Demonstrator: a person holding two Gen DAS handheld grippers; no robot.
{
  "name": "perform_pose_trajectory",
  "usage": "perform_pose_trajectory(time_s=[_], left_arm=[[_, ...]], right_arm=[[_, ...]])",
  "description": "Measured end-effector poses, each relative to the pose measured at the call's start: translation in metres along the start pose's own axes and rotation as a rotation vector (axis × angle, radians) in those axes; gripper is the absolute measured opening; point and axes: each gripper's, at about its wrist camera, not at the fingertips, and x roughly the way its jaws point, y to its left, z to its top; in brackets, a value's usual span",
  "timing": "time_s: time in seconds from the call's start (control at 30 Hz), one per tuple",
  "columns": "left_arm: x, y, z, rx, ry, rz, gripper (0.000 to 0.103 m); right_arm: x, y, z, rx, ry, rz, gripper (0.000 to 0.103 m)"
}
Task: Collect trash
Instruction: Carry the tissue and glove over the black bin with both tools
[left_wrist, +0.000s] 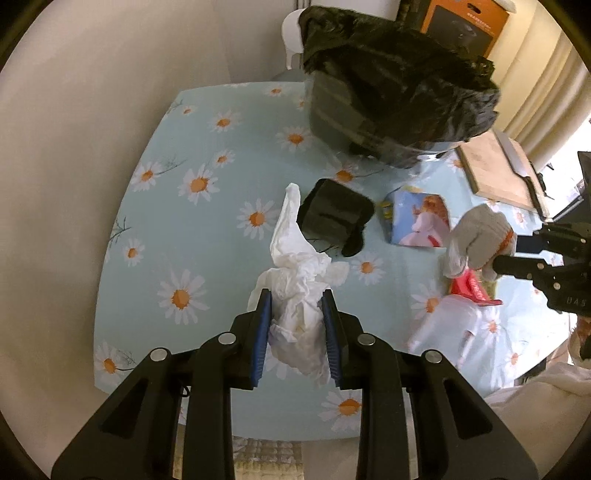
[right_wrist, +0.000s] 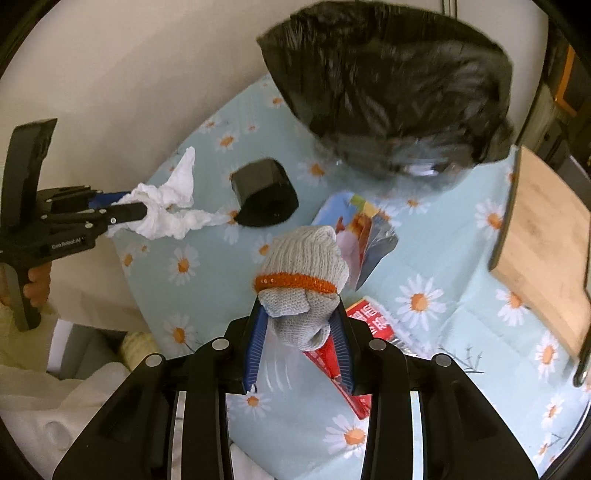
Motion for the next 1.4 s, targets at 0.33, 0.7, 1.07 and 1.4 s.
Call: perform_pose_trajectory(time_s=[0.33,0.7,1.07,1.4], left_arm=[[-0.035,-0.018,0.009,0.051,-0.060,-0.037,0.028],[-0.061,-0.039,0.041,0.155,-0.128,-0.048,0.028],[-0.081,-0.047,0.083,0.208,-0.197,-0.063,0.028],[-0.096,-0.056,0.129,0.260,-0.263,-0.108,0.028]], right_arm=[[-0.052,0.002,0.005,-0.002,-0.103,-0.024,0.032],[-0.096,-0.007,0.014,0.037,-0.196,-0.047,0.032],[-0.110,-0.031,0.032,0.083,-0.244,-0.083,0.032],[-0.112,-0.045,0.063,0.073,-0.281,-0.088,0.032]])
